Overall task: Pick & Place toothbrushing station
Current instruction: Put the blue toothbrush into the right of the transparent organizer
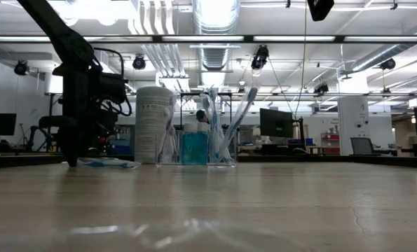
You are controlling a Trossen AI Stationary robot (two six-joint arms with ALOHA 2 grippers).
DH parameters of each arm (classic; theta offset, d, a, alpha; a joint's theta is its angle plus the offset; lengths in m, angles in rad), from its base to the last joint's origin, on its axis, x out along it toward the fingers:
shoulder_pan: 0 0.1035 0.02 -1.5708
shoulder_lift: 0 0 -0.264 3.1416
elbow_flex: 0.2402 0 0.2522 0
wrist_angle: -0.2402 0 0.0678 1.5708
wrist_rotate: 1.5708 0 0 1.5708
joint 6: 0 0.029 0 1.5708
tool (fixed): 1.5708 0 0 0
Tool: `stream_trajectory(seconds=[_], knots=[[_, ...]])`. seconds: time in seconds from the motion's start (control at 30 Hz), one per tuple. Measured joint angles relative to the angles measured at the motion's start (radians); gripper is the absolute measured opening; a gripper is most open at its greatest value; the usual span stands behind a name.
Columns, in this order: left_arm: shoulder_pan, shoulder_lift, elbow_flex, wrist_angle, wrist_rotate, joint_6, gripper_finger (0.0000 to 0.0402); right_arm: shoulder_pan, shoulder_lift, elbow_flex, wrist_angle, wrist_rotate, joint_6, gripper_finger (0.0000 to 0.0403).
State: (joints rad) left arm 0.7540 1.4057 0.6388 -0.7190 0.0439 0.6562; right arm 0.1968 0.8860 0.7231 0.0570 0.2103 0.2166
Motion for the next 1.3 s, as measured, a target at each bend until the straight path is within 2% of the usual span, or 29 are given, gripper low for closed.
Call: stream_trajectory(seconds=[0.23, 0.43, 0.9, 1.13, 1.3], knots=[[0.0, -0.004, -0.002, 0.0, 0.006, -0.027, 0.0095, 0.0, 0.0, 0.0, 0.0, 0.0, 0.0, 0.0071], [0.0, -0.033, -0.003, -0.002, 0.012, -0.037, 0.0058, 0.0, 0.0, 0.0, 0.0, 0.0, 0.0, 0.0079], [-0.001, -0.274, 0.003, -0.087, 0.017, -0.119, 0.0053, 0.0, 0.001, 0.0, 0.0, 0.0, 0.0, 0.0069], [-0.014, -0.395, 0.066, -0.192, 0.011, -0.173, 0.0053, 0.0, 0.002, 0.0, 0.0, 0.0, 0.0, 0.0079], [-0.036, -0.414, 0.124, -0.25, 0.009, -0.178, 0.0052, 0.0, 0.002, 0.0, 0.0, 0.0, 0.0, 0.0077]])
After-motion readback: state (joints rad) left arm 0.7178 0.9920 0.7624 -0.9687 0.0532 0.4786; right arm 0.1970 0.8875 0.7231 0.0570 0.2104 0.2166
